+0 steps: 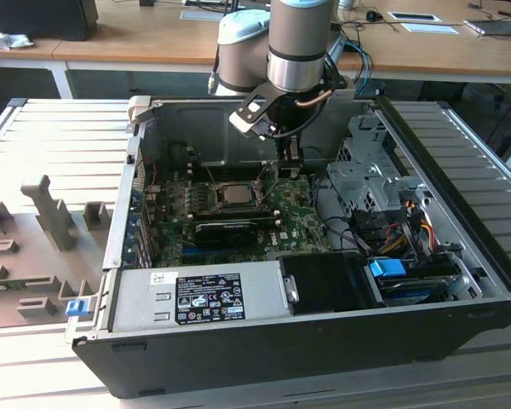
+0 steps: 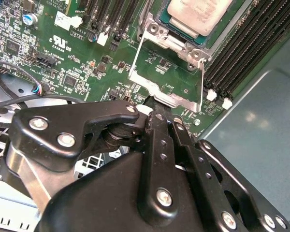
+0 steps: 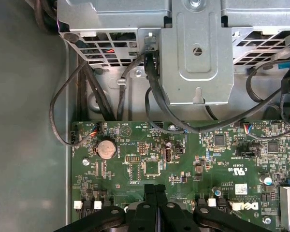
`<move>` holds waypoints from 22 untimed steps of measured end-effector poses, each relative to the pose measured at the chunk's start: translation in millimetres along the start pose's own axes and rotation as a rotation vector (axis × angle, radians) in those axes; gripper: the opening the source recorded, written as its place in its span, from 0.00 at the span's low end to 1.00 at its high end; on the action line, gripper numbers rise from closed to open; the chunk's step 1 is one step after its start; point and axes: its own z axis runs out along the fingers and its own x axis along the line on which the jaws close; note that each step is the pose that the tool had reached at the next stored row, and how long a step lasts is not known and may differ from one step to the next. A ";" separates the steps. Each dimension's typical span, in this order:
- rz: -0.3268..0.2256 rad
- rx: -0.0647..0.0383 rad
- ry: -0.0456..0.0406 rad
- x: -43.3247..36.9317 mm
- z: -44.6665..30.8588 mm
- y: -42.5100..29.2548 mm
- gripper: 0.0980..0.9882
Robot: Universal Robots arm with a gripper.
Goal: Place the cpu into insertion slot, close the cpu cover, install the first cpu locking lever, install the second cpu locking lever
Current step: 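Close the cpu cover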
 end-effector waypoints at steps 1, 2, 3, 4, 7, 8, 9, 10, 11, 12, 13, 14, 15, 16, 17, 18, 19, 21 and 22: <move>0.000 0.000 0.0000 0.0 0.0 -0.1 0.01; 0.000 0.000 -0.0001 0.0 0.0 -0.3 0.01; 0.000 0.000 0.0000 0.0 0.0 -0.6 0.01; 0.000 0.000 0.0000 0.0 0.0 -0.8 0.01; 0.000 0.000 0.0000 0.0 -0.1 -1.8 0.01; 0.000 0.000 0.0000 0.0 -0.1 -2.0 0.01; 0.000 0.000 0.0000 0.0 -0.1 -2.3 0.01; 0.000 0.000 0.0000 0.0 -0.1 -2.6 0.01; 0.000 0.000 0.0000 0.0 -0.2 -2.8 0.01; 0.000 0.000 0.0000 0.0 -0.2 -3.1 0.01; 0.000 0.000 0.0000 0.0 -0.2 -3.5 0.01; 0.000 0.000 0.0000 0.0 -0.2 -3.7 0.01; 0.000 0.000 0.0000 0.0 -0.2 -4.0 0.01; 0.000 0.000 0.0000 0.0 -0.2 -4.2 0.01; 0.000 0.000 0.0001 0.0 -0.2 -4.3 0.01; 0.000 0.000 0.0000 0.0 -0.2 -4.5 0.01; 0.000 0.000 0.0000 0.0 -0.3 -4.7 0.01; 0.000 0.000 0.0000 0.0 -0.3 -5.4 0.01; 0.000 0.000 0.0000 0.0 -0.3 -5.5 0.01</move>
